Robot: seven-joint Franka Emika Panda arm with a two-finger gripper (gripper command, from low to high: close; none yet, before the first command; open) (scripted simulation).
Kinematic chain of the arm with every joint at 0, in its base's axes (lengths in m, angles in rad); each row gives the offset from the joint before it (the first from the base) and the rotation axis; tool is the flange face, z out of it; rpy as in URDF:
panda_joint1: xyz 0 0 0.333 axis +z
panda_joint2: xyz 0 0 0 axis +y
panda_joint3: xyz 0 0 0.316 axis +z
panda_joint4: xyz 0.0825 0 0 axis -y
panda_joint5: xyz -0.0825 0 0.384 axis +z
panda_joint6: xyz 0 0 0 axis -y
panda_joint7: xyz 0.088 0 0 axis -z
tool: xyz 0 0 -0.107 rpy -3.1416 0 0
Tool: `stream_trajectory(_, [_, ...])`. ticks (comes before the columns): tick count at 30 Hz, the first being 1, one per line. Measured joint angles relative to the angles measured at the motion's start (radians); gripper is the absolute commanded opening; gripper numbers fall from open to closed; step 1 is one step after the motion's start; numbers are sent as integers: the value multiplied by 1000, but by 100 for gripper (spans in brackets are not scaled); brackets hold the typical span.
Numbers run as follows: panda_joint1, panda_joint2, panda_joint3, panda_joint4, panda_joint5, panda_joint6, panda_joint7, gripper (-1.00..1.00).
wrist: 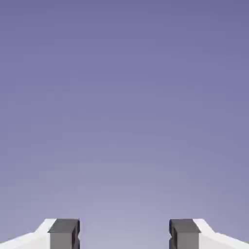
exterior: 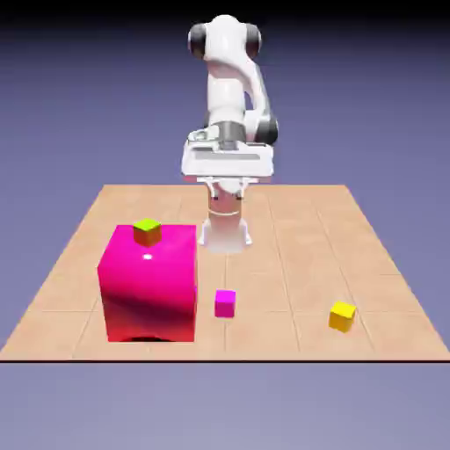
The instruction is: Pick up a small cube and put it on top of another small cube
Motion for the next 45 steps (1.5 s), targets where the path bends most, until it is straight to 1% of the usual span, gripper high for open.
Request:
stream_trajectory(30, [-310, 1087, 924, 490, -1091, -625, -948, 0])
stream_trajectory(32, [-317, 1109, 942, 500, -1113, -638, -968, 0])
stream_trajectory(36, [-219, 1253, 797, 567, -1284, -611, -873, 0])
stream_trajectory(37, [-207, 1273, 778, 576, -1306, -608, -860, -100])
stream_trajectory(39, [-207, 1273, 778, 576, -1306, -608, -861, -100])
stream_trajectory(43, [-304, 1128, 923, 509, -1134, -635, -956, -100])
stream_trajectory(45, [-310, 1068, 937, 484, -1101, -617, -940, -100])
